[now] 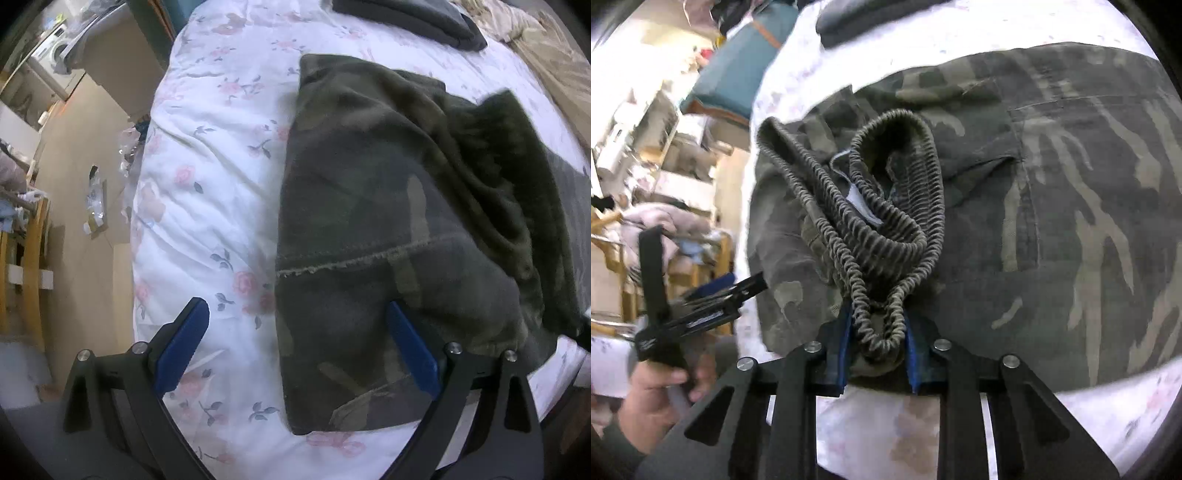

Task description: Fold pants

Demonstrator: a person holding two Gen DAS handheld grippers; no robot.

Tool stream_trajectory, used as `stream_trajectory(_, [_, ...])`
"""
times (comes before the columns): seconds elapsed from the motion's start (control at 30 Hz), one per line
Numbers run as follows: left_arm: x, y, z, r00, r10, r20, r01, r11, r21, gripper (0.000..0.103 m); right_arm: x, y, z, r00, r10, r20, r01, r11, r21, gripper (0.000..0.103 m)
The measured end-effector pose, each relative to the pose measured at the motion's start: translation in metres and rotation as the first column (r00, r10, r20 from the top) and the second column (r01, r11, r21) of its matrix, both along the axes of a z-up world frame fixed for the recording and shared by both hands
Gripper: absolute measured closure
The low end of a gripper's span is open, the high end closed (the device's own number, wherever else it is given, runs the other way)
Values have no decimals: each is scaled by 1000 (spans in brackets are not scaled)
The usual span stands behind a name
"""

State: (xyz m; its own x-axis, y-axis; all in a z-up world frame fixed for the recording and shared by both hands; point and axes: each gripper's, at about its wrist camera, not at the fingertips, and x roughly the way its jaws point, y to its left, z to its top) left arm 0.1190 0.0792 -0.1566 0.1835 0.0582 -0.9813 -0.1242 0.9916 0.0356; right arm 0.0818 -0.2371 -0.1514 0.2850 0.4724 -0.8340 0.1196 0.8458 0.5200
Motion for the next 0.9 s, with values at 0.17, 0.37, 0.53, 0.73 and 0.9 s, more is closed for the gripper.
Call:
stream_trajectory(0.17, [11,-9,-13,999,-2,-50,2,1000,0,8,1,6,-17,990,54,-132,-65,995,-80,51])
stream_trajectory(0.37, [15,-12,-17,998,11,-63,-12,1000,-6,8,34,17,50,991,113,77,-85,949,-305,30])
stream_trajectory(0.53, [15,-16,-16,998,0,-65,0,1000,1,8,101,34,42,981,149,120,-109,951,-288,38])
stream_trajectory(0.73, [14,-15,-22,997,6,-78,-7,1000,-13,8,102,37,46,961,192,199,-121,939,-321,91])
stream_trajectory(0.9, [14,-18,-27,995,-19,-94,19,1000,-5,7,111,-10,18,989,-24,145,64,958,-281,87])
